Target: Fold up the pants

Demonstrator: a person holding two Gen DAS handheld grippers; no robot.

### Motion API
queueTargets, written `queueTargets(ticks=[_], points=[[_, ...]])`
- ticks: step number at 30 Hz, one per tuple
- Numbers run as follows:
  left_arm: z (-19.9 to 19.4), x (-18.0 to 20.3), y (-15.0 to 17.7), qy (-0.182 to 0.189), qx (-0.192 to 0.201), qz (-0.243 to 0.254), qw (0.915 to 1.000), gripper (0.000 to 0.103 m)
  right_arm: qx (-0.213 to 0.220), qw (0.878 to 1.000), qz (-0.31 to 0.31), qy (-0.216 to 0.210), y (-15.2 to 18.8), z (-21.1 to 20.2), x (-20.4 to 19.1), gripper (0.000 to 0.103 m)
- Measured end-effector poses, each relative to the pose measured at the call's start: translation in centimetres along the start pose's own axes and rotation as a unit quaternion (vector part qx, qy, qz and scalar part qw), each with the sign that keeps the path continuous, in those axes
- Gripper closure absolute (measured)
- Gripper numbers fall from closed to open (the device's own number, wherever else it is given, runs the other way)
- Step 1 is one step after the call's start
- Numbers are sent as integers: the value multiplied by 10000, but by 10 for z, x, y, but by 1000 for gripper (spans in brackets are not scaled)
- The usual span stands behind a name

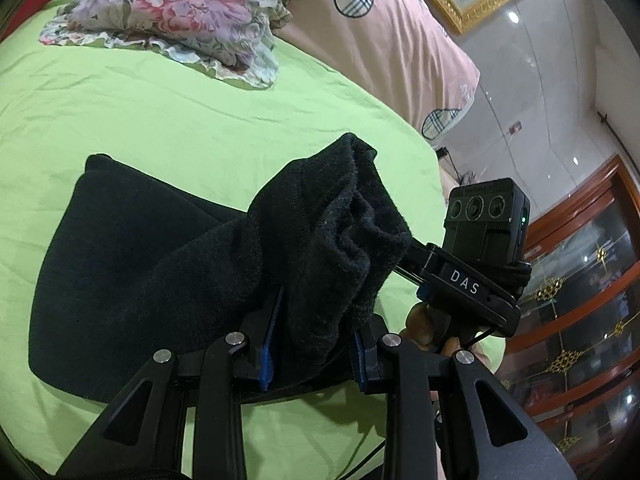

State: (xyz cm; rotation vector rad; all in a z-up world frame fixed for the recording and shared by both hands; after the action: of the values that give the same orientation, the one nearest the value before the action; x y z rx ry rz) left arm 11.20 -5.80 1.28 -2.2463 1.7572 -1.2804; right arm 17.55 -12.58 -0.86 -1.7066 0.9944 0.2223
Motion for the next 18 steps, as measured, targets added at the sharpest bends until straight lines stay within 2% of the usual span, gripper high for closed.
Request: queueTargets(ticks=[3, 4, 12, 16, 18], points=[[6, 4, 3, 8, -35, 113, 9999, 67, -17, 9999, 118, 79, 4, -3, 8, 82], [8, 6, 4, 27, -43, 147, 9999, 67, -30, 9998, 160, 125, 6, -5, 11, 80], [20, 11, 14, 57, -226, 285, 9993, 66, 88, 9984, 309, 471, 17, -25, 21, 79], [21, 13, 21, 247, -346, 276, 9987, 51, 234, 9970, 347, 653, 25, -37, 19, 79], [21, 16, 25, 309, -402, 314, 9982, 47, 314, 9962, 402, 709, 30, -43, 19, 79]])
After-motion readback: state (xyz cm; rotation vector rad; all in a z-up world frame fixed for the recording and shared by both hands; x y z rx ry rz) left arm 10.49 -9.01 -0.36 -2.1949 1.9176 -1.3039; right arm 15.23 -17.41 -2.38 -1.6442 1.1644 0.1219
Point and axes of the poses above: each gripper's, at about its wrist camera, not at the fingertips, and z roughly the way its jaws point, x to its right, y to its underside, the point moved 6 cm from there along z, roughly the way its jaws point, and after that the axes turned 2 degrees about -y, right-handed, at the moved point
